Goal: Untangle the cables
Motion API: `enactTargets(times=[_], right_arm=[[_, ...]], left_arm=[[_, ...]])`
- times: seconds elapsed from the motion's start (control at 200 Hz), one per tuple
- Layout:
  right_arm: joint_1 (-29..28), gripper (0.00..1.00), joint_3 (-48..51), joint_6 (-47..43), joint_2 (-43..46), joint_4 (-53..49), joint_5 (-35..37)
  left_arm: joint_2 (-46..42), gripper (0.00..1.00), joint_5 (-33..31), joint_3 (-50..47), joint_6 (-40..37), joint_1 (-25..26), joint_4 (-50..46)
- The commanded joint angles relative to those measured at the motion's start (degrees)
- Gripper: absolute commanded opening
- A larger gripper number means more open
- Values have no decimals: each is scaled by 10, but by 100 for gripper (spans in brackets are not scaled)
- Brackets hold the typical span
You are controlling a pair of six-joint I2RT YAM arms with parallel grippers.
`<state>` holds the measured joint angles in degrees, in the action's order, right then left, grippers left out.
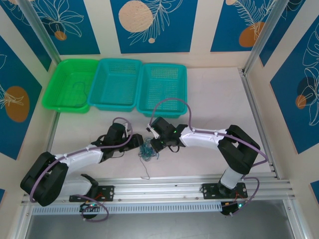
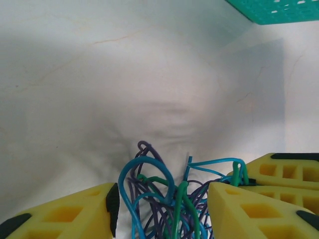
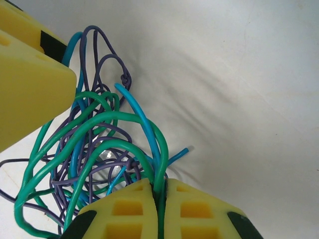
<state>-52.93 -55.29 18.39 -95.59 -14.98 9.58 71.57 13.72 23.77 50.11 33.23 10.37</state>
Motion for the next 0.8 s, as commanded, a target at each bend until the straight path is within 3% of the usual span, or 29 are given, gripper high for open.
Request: enactTargets(times=[0.0,0.205,0.35,0.61,0.705,0.795], right_arm=[[-3,0,-17,7,-3,0,-16],[-3,0,-18,13,-4,-3,-9],[-2,0,-13,22,-1,-6,15],[32,0,34,86,35,-15,109],[81,0,67,144,62,-46,155],[145,0,112,189,105,-57,155]], left_arm=[[9,50,21,-5,9,0,45],[31,18,-10,4,11,-1,-11],[26,0,-41,1,13,0,-51],[-60,0,-118,-9,1,-22,-137],[-106,0,-122,-13,-13,-55,-176],[-154,0,-121,-19,-25,-87,-210]])
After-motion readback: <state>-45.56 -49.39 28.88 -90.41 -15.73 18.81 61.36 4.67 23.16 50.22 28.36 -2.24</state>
